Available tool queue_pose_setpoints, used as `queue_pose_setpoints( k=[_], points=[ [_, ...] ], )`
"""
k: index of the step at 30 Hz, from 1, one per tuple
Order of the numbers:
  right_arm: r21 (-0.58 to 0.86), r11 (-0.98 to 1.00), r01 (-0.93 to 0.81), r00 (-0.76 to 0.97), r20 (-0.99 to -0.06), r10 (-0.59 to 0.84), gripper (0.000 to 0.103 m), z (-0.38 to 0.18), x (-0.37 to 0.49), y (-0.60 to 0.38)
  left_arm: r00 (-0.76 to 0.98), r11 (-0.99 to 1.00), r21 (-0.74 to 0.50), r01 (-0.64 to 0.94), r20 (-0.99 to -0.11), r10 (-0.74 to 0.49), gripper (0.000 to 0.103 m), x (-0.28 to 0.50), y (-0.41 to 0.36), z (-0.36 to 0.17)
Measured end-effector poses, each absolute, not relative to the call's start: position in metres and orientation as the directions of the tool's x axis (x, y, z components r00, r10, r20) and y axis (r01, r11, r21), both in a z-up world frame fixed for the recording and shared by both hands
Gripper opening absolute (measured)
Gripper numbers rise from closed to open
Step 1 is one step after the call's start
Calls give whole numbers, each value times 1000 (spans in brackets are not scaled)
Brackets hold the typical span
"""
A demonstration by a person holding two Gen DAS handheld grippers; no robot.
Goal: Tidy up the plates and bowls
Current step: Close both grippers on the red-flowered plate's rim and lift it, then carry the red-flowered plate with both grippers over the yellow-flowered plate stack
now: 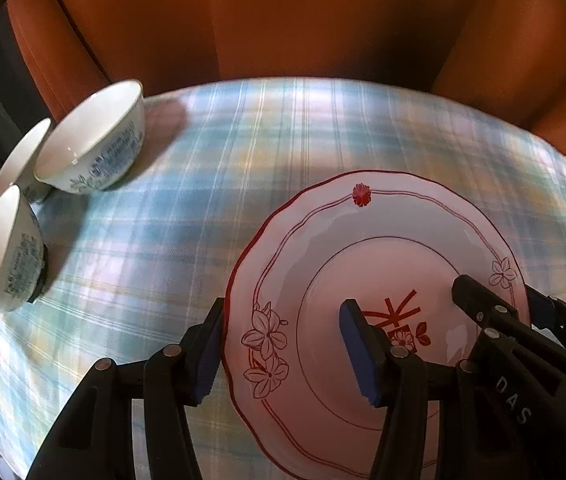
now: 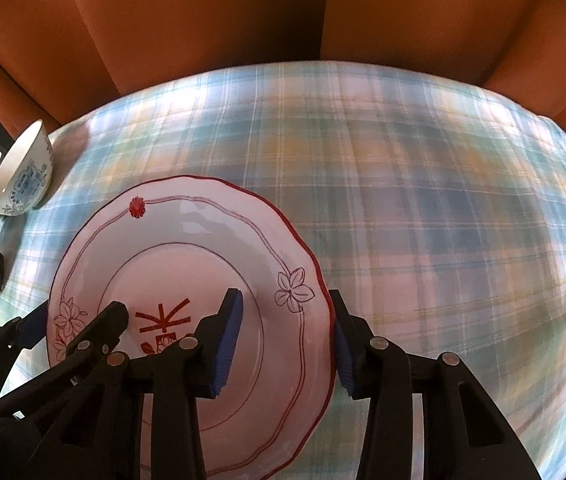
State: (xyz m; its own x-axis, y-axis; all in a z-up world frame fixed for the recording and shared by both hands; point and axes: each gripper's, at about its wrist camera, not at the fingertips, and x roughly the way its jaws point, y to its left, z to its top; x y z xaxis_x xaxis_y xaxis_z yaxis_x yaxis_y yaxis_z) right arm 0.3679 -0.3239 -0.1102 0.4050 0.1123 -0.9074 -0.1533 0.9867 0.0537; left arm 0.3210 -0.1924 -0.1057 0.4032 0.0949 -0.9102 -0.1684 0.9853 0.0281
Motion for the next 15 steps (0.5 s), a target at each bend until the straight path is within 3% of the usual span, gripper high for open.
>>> queue_pose_setpoints(
  k=[15],
  points=[
    [30,995,-93,522,-850,74,46,-31,321,-317,528,995,-7,-104,-848,49,56,275,-180,-27]
  ],
)
